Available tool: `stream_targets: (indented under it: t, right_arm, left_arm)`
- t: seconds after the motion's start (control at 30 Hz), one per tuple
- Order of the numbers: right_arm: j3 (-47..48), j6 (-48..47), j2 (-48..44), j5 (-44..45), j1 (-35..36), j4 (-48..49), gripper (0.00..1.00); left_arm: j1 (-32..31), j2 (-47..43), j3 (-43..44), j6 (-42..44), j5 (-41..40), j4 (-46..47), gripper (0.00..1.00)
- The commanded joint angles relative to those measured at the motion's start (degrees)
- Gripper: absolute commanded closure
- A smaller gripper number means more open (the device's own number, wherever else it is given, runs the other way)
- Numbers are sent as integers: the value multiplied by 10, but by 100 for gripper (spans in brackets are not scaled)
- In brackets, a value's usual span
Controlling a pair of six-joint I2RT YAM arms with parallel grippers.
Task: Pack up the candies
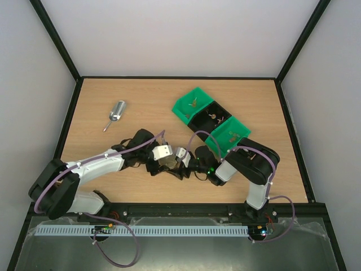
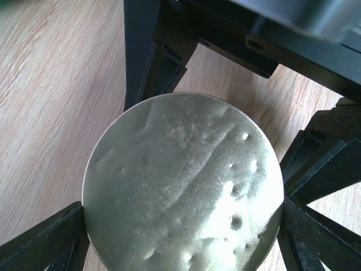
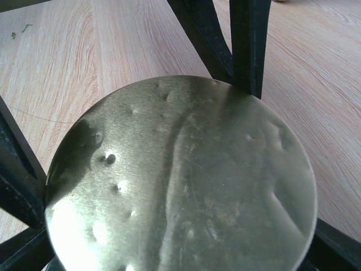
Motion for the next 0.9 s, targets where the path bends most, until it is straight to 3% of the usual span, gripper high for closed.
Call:
stream_targets:
  t: [0.0, 0.2, 0.4, 0.5, 0.6, 0.7, 0.87]
  right_arm:
    - [-8, -17, 5, -15, 5, -29, 46]
    - [-17, -53, -5, -51, 4, -30, 48]
    - [-26, -81, -16, -90, 4, -41, 50]
    - [-25, -82, -16, -96, 4, -45, 51]
    - [-25, -77, -16, -95, 5, -47, 52]
    - [-26, -69, -16, -81, 4, -47, 52]
    - [-22, -56, -13, -61, 5, -47, 52]
  left_arm:
    - [0, -7, 0, 81, 32, -9, 15]
    - [15, 4, 15, 193, 104, -95, 23]
    - [47, 85, 102, 352, 163, -237, 24]
    - [57, 124, 147, 390, 165, -270, 22]
    - [71, 133, 163, 386, 158, -259, 14]
    - [91, 104, 148, 321, 154, -217, 6]
    - [92, -19, 54, 213, 129, -130, 1]
